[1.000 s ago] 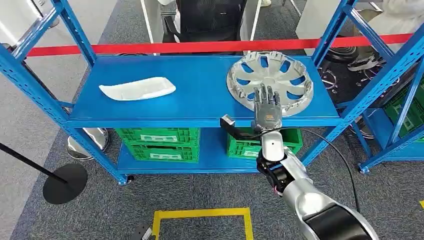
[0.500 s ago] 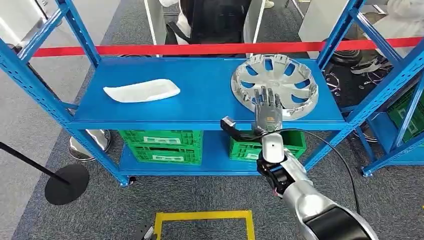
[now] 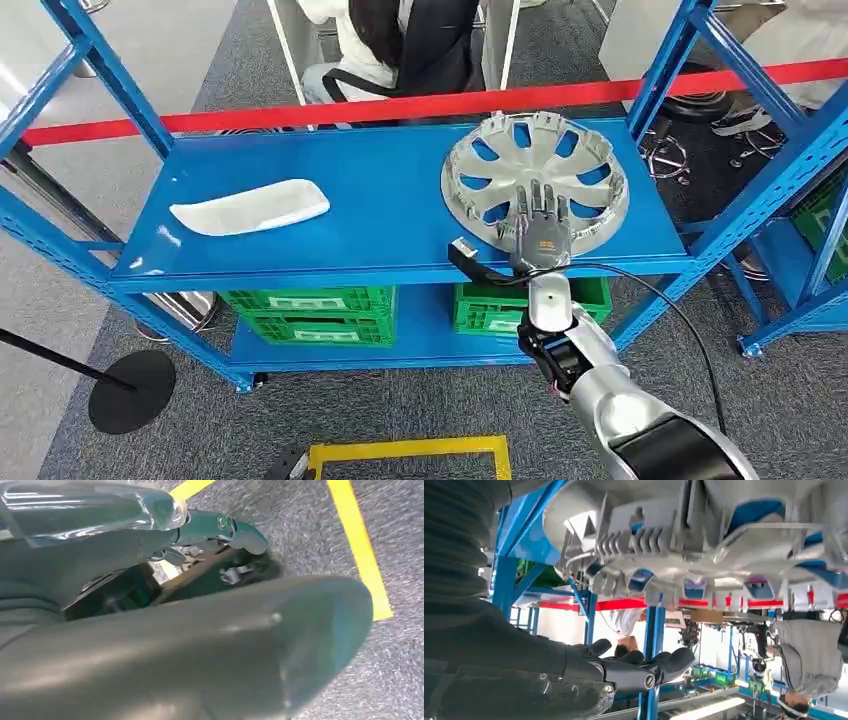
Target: Take the parts from the cabinet and place them on the table.
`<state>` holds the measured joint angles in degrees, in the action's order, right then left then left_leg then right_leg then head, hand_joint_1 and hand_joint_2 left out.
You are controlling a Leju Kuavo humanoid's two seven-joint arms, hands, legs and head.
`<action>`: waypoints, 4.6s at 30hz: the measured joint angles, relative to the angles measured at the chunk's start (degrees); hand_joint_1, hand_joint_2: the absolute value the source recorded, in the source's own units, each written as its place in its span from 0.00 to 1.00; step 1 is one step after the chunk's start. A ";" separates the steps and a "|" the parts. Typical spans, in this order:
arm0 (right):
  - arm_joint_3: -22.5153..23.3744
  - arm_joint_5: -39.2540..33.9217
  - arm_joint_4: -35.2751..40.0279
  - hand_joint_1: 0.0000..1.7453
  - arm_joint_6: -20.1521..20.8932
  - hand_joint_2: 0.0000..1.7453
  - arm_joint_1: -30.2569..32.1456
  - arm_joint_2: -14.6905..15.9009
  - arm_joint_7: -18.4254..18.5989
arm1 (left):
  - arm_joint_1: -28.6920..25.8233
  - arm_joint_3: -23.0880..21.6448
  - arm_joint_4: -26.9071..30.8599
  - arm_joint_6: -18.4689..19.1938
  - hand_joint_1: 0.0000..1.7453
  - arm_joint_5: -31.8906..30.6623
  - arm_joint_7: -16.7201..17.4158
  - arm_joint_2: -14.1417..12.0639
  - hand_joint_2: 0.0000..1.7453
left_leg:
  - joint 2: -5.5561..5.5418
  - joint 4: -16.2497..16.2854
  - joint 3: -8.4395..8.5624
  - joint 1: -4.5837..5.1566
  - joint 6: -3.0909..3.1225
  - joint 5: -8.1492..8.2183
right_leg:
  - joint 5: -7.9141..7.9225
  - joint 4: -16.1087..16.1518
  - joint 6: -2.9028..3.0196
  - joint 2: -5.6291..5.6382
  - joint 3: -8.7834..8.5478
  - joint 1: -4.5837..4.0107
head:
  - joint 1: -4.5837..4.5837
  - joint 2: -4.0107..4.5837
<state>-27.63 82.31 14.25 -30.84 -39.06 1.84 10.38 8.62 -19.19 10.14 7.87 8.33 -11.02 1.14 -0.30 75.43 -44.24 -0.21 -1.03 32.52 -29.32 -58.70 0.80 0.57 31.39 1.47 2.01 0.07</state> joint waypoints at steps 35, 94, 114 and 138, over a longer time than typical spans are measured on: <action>1.00 -0.52 -0.52 0.00 14.30 1.00 -2.28 2.38 2.01 | -0.07 0.04 -0.07 0.20 0.00 0.15 -0.70 0.24 0.00 | -0.34 -20.52 16.70 0.52 1.73 -1.55 | 5.09 0.63 -0.84 0.51 4.44 -1.15 | -0.11 0.00; 6.12 -4.66 -0.50 1.00 23.28 1.00 -1.19 5.03 1.35 | 0.32 0.09 -0.04 1.14 0.00 -0.35 -0.57 -0.04 0.00 | -0.34 -20.32 17.55 0.74 1.76 -1.53 | 5.20 0.89 -0.88 0.44 3.30 -0.93 | -0.13 0.00; 29.36 -45.28 6.11 1.00 26.59 1.00 2.05 -1.84 -48.45 | 0.24 0.66 -0.04 0.35 0.00 -0.44 -2.93 -0.13 1.00 | 0.27 -20.33 17.77 0.62 1.74 -1.35 | 5.22 0.87 -0.88 0.98 3.19 -1.02 | -0.11 0.00; 14.91 -95.56 58.55 1.00 47.02 1.00 24.67 0.41 -49.02 | -0.38 3.39 -0.04 2.90 0.00 -0.83 -7.19 -0.24 1.00 | -0.35 -20.32 16.96 0.68 1.77 -1.39 | 5.14 0.88 -0.98 0.42 3.86 -0.95 | -0.13 0.00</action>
<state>-12.72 -13.25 72.80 16.18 -14.40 2.25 -38.64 8.24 -15.80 10.10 10.77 7.50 -18.20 0.90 -0.65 55.11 -27.28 0.47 0.73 31.13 -24.19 -57.82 -0.18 0.98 35.25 0.52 1.88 0.07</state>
